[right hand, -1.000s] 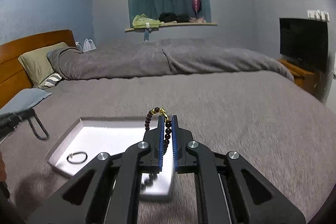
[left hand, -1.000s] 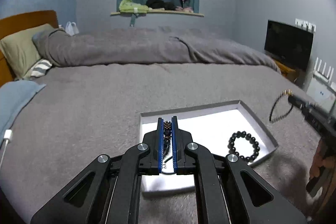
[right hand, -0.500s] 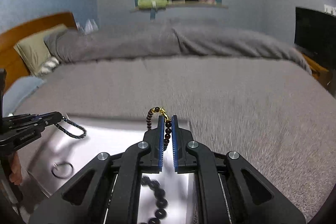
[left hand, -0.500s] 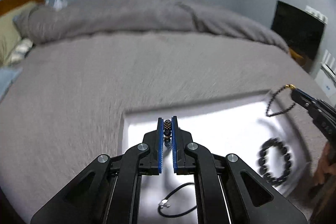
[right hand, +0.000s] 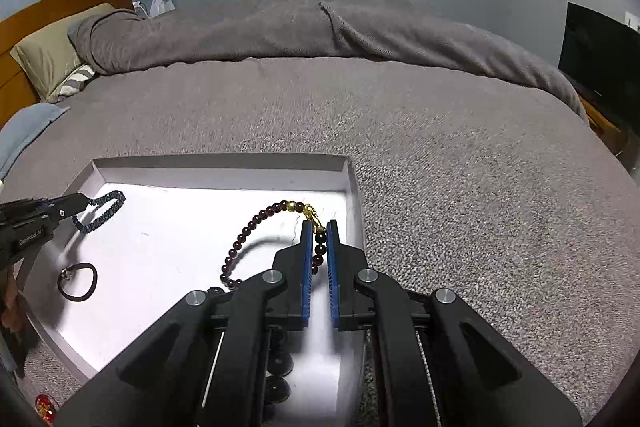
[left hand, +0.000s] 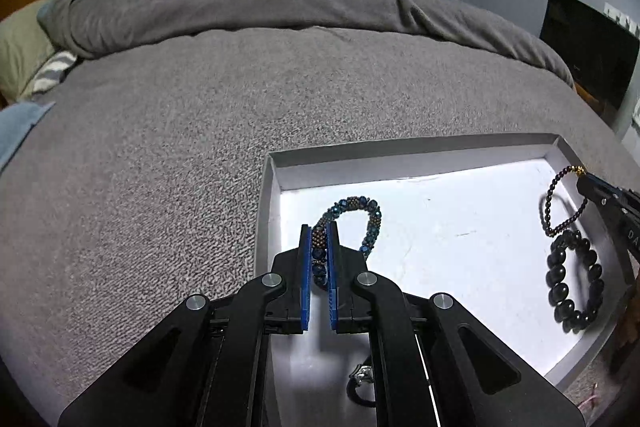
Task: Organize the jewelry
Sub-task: 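Carry both bracelets into the tray and open both tools to release them, then withdraw both tools from the tray toward the remaining jewelry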
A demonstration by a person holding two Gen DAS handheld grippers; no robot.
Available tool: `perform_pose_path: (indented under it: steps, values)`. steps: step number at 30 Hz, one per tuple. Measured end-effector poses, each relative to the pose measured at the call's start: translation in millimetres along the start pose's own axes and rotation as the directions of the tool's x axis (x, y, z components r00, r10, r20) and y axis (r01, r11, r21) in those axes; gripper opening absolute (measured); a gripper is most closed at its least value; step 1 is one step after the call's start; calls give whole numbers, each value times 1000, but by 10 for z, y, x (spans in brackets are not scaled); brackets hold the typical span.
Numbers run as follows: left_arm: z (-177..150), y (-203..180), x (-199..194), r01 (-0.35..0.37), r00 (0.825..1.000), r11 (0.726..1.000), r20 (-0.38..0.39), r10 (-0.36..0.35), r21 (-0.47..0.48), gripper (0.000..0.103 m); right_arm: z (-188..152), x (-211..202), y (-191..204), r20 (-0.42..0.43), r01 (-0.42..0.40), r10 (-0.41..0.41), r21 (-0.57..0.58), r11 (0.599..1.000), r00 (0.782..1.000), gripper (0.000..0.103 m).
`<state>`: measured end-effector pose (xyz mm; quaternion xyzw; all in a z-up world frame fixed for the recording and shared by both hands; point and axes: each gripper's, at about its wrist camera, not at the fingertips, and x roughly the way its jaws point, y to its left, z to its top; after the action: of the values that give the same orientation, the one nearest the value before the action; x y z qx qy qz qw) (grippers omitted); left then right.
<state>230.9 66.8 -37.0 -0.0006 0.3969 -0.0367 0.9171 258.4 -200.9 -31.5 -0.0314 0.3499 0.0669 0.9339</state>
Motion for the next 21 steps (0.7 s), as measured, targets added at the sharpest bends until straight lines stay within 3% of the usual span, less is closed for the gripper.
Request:
perform_pose_path:
  steps: [9,11,12,16,21]
  values:
    - [11,-36,7,-29,1000,999,9,29,20,10,2,-36,-35,18,0,0,8,1000,1000,11]
    - [9,-29,-12,-24,1000,1000,19,24,10,26,5,-75,-55,35,-10,9,24,1000,999,24]
    - [11,-23,-37,-16,999,1000,30,15,6,27,8,-105,-70,49,-25,23,35,999,999,34]
    - [17,-31,-87,-22,999,1000,48,21,8,30,16,-178,-64,77,-15,12,43,999,997,40]
    - [5,-46,-217,-39,996,999,76,39,4,49,-1,-287,-58,95,-18,14,42,999,995,61]
